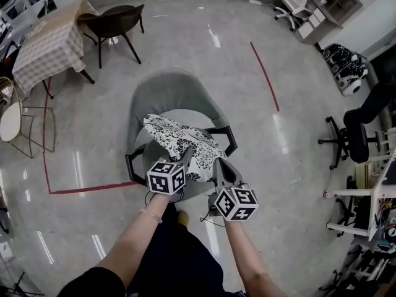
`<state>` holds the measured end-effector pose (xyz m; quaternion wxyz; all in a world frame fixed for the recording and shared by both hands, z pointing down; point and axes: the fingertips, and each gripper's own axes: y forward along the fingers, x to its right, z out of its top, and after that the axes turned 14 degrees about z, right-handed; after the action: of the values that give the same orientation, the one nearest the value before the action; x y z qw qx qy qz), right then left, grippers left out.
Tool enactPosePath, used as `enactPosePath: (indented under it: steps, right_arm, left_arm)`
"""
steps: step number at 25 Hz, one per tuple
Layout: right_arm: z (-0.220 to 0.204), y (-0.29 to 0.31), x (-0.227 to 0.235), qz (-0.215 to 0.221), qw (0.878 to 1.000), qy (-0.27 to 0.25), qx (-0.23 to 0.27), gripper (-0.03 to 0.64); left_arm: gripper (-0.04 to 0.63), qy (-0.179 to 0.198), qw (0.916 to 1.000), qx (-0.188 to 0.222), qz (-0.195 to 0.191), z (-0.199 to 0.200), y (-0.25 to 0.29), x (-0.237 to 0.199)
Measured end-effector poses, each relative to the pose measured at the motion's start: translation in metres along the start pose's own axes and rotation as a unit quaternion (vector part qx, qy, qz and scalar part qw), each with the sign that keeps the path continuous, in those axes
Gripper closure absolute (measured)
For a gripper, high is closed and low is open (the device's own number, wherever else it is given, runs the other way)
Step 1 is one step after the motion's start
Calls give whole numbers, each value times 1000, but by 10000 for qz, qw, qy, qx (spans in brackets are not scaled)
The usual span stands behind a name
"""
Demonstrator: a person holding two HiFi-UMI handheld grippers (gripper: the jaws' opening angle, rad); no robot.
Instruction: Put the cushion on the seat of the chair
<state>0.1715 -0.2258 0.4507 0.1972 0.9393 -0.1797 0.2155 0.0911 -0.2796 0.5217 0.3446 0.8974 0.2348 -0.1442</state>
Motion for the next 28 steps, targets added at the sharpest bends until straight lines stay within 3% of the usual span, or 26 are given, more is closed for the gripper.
enactPosePath:
  steps: [7,15,22,28]
  right_arm:
    - [-25,-1,2,33,9997,136,-220,626]
    - [-48,-10,3,78,9989,266,-391,626]
    - [-70,-9,-7,220,9976,376,-539,626]
    - [-90,-8,-17,323,9962,469,-660,626]
  left_arm:
    - [565,50,9970,-668,383,-68,4,-26]
    - [557,-61,9939,-844,713,-102,-2,-37]
    - [526,-422,9785,-1300,1543,-139,-20,-68]
    - [469,-592,9646,-1732,1899,-177,-38,-93]
